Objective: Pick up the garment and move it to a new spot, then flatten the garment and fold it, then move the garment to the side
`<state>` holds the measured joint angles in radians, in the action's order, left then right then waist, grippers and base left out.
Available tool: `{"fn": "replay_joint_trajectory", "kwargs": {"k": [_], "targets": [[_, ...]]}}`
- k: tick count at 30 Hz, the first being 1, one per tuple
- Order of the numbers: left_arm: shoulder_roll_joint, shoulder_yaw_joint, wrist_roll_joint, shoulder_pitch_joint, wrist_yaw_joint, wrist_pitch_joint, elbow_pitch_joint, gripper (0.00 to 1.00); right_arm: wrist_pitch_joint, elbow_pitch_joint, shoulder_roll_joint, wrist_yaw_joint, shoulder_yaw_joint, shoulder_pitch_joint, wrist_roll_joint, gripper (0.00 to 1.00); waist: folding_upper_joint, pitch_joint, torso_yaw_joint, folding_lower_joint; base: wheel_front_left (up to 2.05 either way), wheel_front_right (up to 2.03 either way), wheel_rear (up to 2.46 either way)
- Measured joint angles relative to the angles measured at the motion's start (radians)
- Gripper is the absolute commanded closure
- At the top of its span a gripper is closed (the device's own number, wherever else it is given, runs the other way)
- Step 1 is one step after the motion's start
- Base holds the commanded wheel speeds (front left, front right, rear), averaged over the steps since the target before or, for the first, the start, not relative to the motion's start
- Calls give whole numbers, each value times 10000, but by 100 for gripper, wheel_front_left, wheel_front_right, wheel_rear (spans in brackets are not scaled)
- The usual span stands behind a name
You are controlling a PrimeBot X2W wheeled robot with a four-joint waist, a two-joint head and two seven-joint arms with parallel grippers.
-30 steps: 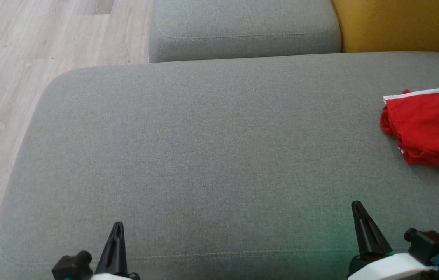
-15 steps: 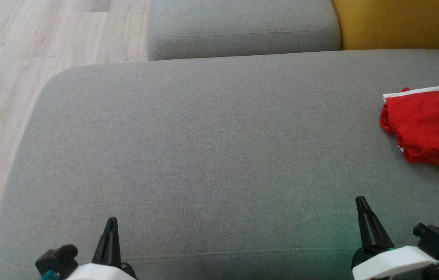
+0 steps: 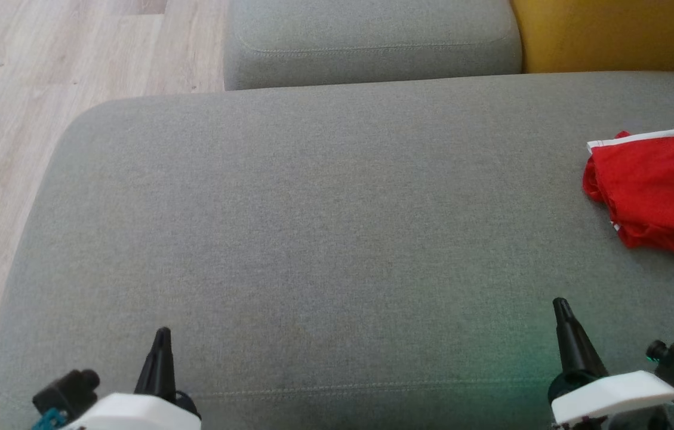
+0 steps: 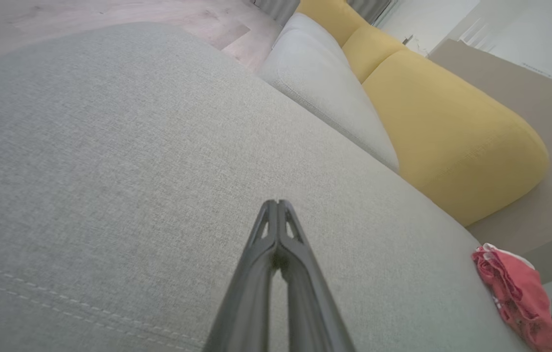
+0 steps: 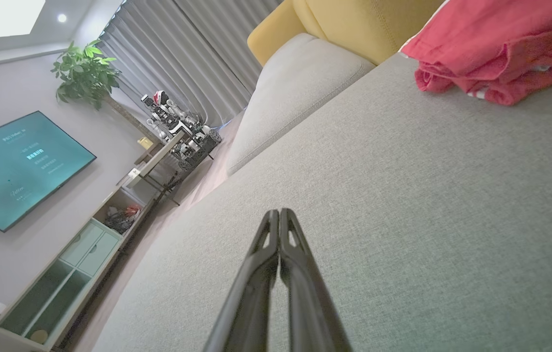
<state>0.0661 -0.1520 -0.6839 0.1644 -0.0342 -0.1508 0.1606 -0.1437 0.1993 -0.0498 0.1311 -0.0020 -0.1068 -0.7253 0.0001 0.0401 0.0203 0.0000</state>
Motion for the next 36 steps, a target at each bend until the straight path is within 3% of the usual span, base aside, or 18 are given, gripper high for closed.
{"fn": "replay_joint_trajectory", "kwargs": {"k": [36], "targets": [[58, 692, -4383, -967, 711, 938, 437, 100, 913, 336, -123, -2, -343, 653, -4155, 100, 0, -195, -93, 0, 0, 0, 0]]}}
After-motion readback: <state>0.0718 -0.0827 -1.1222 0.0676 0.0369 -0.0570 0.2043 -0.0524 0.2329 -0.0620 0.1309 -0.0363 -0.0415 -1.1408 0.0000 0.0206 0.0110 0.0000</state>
